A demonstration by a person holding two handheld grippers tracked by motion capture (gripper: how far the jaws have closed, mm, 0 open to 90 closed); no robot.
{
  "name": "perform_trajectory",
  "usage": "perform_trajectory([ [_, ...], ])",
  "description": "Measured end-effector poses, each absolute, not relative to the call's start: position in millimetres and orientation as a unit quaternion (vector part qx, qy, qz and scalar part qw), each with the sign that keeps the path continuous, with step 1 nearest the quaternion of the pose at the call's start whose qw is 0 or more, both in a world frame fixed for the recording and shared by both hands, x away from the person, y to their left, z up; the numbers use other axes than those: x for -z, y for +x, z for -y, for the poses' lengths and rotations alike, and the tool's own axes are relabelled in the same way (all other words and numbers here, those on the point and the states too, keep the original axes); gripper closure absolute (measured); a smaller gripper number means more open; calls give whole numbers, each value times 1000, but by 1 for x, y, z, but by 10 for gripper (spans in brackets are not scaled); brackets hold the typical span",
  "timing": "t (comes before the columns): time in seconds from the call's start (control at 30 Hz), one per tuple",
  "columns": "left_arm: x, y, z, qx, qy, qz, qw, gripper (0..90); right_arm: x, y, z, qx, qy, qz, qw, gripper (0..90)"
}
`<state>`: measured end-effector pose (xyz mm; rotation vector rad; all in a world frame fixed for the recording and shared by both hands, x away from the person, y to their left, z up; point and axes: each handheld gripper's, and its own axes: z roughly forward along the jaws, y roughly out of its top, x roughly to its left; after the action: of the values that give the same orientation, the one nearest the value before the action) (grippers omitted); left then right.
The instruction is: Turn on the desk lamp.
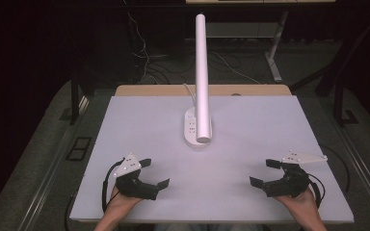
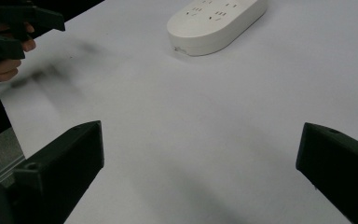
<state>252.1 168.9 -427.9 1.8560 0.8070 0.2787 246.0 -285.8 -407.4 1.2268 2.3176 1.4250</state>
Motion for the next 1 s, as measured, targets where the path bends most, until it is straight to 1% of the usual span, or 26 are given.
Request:
perform_trajectory([
  [0.4,429,251,-164,-115,786,-324,513,0,403,249,288,-475,412,-774,72,4],
  [0.63,429,250,-163,-112,789,-322,510,0,399,258,287,-466,406,-783,67,4],
  [1.0,430,250,-162,-113,794,-318,507,0,383,270,282,-459,392,-795,65,4],
])
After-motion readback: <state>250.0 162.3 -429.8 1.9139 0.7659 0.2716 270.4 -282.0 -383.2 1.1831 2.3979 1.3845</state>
